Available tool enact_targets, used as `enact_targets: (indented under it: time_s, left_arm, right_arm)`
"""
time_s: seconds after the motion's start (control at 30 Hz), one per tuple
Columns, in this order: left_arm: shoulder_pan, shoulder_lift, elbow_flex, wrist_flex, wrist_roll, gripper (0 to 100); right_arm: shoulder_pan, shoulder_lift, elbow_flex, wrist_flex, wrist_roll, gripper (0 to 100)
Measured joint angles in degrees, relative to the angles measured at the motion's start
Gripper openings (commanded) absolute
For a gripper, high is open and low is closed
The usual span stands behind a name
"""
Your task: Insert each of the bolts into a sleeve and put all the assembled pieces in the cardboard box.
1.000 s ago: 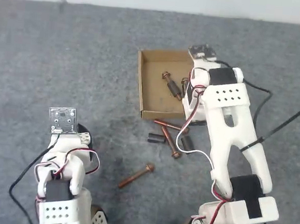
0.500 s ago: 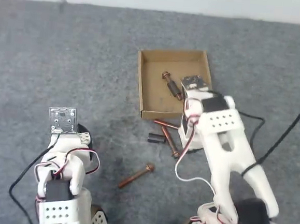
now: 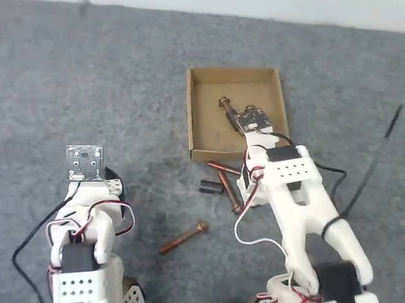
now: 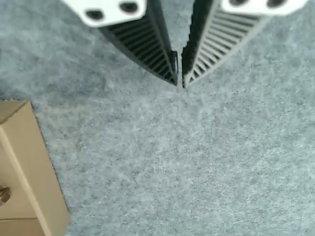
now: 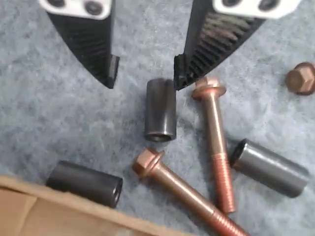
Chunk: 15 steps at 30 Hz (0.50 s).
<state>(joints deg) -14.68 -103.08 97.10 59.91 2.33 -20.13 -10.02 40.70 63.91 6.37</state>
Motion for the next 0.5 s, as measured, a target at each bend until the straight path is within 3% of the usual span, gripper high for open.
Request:
enact_targets:
  time_s: [0.5]
  left_arm:
    - [0.00,0.00,0.00,0.00,0.00,1]
  right_arm:
    - [0.35,9.23,0.00,-10.37,0.35,7.5]
